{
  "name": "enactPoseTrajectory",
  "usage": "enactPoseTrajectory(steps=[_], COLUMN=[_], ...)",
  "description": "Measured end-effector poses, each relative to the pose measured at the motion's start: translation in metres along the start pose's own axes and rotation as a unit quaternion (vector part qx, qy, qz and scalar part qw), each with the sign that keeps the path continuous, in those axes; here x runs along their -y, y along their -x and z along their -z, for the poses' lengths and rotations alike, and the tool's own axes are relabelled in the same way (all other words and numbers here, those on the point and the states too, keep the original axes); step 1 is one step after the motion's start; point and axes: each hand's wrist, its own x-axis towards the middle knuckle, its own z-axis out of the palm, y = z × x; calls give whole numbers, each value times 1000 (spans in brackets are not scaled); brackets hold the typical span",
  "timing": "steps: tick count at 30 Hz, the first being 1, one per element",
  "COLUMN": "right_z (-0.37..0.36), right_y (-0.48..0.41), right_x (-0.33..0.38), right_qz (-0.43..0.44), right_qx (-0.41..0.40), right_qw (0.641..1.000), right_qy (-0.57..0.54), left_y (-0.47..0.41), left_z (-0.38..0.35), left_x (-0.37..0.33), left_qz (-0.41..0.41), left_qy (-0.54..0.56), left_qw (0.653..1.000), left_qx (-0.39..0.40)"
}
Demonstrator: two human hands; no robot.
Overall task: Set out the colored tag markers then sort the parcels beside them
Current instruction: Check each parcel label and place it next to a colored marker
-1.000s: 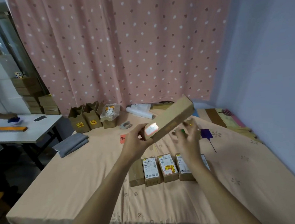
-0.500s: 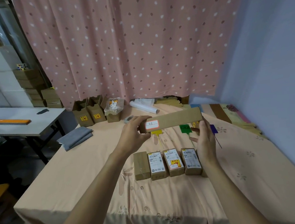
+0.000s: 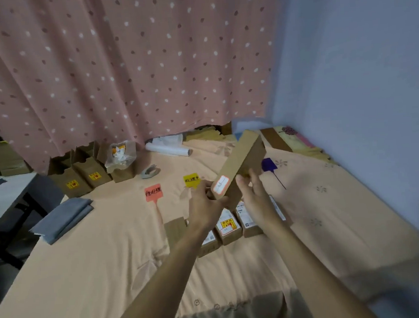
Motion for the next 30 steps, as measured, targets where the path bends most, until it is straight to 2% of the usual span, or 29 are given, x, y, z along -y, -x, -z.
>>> enactPoseTrajectory(steps=[8, 12, 17, 22, 30], right_z=[91, 161, 232, 264, 279], right_y=[-90, -156, -241, -303, -367], right_x=[-43, -75, -121, -158, -195], right_qz=[-17, -40, -81, -129, -165], right_qx=[-5, -17, -9, 11, 57], right_qw=[998, 995, 981, 967, 968], right_qy=[53, 95, 177, 219, 179], left_y=[-72, -120, -180, -223, -281], left_z=[-152, -232, -317, -376, -418], left_x=[-30, -35, -26, -22, -5], left_qz=[-4, 3, 62, 133, 191], left_qy=[-16, 14, 44, 71, 109], left_qw=[998, 992, 978, 964, 945], left_qx=[62, 127, 193, 219, 241])
